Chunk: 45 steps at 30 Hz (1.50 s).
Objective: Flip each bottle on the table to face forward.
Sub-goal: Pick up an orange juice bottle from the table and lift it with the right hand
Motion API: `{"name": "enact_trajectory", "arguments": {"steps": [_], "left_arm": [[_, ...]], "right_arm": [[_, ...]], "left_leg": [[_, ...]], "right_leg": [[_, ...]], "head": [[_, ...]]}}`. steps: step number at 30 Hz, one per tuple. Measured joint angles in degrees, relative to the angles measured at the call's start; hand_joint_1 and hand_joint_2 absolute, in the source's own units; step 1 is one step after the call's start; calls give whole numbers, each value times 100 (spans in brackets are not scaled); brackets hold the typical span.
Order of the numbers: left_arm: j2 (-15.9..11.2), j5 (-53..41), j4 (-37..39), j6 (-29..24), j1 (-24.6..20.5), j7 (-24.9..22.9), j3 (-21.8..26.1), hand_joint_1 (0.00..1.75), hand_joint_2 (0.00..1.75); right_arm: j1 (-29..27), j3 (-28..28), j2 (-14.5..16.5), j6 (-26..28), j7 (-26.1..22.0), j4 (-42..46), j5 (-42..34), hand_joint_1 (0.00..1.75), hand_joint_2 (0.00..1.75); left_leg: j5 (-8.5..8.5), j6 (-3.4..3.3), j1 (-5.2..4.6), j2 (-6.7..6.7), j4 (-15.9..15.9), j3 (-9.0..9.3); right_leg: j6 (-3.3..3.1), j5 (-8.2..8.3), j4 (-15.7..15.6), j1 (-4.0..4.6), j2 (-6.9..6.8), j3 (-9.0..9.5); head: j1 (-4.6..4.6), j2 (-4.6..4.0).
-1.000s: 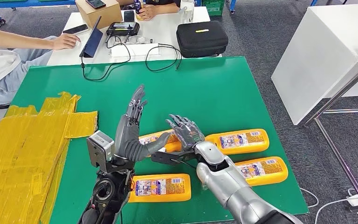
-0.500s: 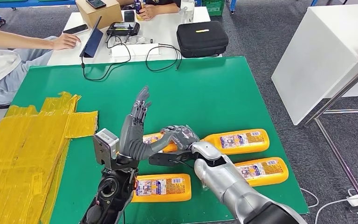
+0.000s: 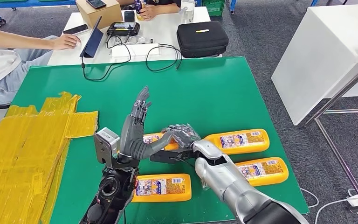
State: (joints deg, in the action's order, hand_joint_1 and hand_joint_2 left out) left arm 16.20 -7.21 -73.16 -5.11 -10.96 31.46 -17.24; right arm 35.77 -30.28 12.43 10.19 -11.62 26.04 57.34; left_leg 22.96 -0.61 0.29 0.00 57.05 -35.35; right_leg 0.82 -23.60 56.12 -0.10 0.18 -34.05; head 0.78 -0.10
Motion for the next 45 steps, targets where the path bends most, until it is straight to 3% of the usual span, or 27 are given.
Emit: {"name": "enact_trajectory", "arguments": {"steps": [5,12,21,26,31,35,45], "left_arm": [[1,84,-85,-103,54,33,6,0,175],[2,214,-279,-161,138,93,15,0,175],[2,347,-350,-224,193,111,60,0,175],[1,502,-350,-200,204,95,79,0,175],[-3,700,-349,7,193,26,174,0,175],[-3,760,-349,135,168,-14,277,0,175],[-5,763,-358,219,166,-26,511,0,175]], "right_arm": [[-68,366,26,901,95,30,-622,175,175],[-133,974,62,1257,-53,200,-1240,175,175],[-287,1943,172,1318,-752,682,-2639,175,175],[-575,2428,279,805,-1133,1433,-3502,175,175],[-960,2351,386,188,-1154,2177,-3546,175,175],[-1269,1967,453,-200,-1147,2631,-3421,175,175],[-1629,1203,482,-173,-1100,3080,-3011,175,175]], "left_leg": [[0,0,-1,-4,0,-2],[0,0,0,-13,0,-3],[0,0,0,-16,0,-4],[0,0,0,-16,0,-6],[1,0,1,-16,-1,-6],[1,0,2,-11,-2,-6],[0,0,-1,-16,-1,-9]], "right_leg": [[0,0,1,0,-1,-1],[0,0,1,1,-5,-1],[0,0,1,0,-6,-1],[1,0,1,0,-7,-1],[0,-1,0,1,-8,-5],[0,-1,1,2,-7,-6],[-1,-2,0,0,-12,-4]], "head": [[1,1],[0,2],[-1,2],[1,2],[1,1],[0,2],[-1,2]]}}
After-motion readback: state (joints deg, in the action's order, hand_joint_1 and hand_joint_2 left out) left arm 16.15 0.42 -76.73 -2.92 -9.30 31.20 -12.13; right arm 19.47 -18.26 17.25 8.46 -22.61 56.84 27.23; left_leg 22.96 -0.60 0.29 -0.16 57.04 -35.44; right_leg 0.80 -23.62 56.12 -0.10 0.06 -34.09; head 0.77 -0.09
